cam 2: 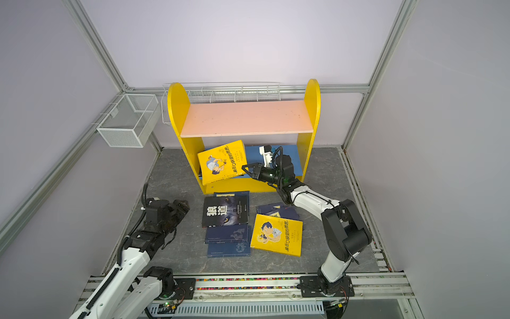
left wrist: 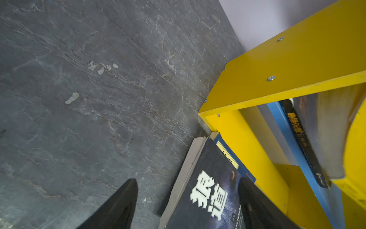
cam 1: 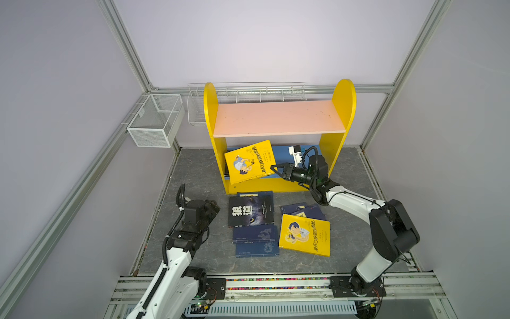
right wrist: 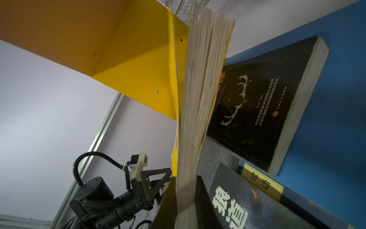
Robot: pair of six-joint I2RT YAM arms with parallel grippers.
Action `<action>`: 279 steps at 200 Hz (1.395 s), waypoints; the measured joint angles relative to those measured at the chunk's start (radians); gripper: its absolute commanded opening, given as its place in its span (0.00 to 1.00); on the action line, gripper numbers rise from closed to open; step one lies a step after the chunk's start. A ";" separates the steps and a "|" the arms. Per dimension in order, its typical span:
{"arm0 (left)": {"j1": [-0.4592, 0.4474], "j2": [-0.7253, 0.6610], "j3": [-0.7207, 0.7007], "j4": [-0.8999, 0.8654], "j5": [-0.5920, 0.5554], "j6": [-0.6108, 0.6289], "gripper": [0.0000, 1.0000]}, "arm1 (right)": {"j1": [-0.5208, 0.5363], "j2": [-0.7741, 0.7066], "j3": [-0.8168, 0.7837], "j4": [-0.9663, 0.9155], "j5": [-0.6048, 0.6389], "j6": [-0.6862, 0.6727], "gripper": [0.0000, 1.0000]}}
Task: Stacking books/files
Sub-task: Place the book on the bookshelf.
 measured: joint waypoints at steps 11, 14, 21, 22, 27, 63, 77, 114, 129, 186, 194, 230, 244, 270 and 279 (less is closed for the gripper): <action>0.000 0.013 0.000 -0.002 0.002 0.000 0.80 | -0.013 0.000 -0.015 0.032 0.006 0.019 0.07; 0.000 0.016 0.000 -0.002 0.002 0.000 0.80 | -0.016 0.000 -0.019 0.039 0.008 0.024 0.07; 0.000 0.018 0.000 -0.002 0.003 0.000 0.80 | -0.019 0.000 -0.025 0.055 0.011 0.034 0.07; 0.000 0.018 0.000 -0.001 0.003 0.000 0.80 | -0.019 0.000 -0.025 0.056 0.011 0.035 0.07; 0.000 0.018 0.000 -0.001 0.004 0.001 0.80 | -0.019 0.000 -0.029 0.068 0.014 0.043 0.07; 0.000 0.015 0.000 0.003 0.011 0.008 0.80 | -0.014 0.000 -0.032 0.119 0.018 0.074 0.07; 0.000 0.008 0.000 0.003 0.011 0.010 0.80 | -0.006 0.001 -0.018 0.104 0.027 0.072 0.07; 0.000 0.002 0.000 0.003 0.016 0.012 0.80 | 0.039 0.031 0.082 -0.017 0.103 0.039 0.07; 0.000 0.002 0.000 0.003 0.019 0.016 0.80 | 0.060 0.049 0.112 -0.053 0.140 0.032 0.07; 0.000 0.003 0.000 0.003 0.026 0.034 0.80 | 0.090 0.121 0.167 -0.145 0.227 0.027 0.07; 0.000 0.003 0.000 0.002 0.026 0.037 0.80 | 0.090 0.129 0.175 -0.145 0.233 0.029 0.07; 0.000 0.003 0.000 0.001 0.026 0.047 0.80 | 0.090 0.148 0.185 -0.134 0.251 0.053 0.07; 0.000 0.005 0.000 0.000 0.026 0.052 0.80 | 0.090 0.157 0.187 -0.126 0.250 0.068 0.07; 0.000 0.008 0.000 -0.006 0.026 0.061 0.80 | 0.094 0.180 0.201 -0.116 0.250 0.086 0.07; 0.000 0.009 0.000 -0.007 0.026 0.064 0.80 | 0.096 0.187 0.205 -0.111 0.250 0.090 0.07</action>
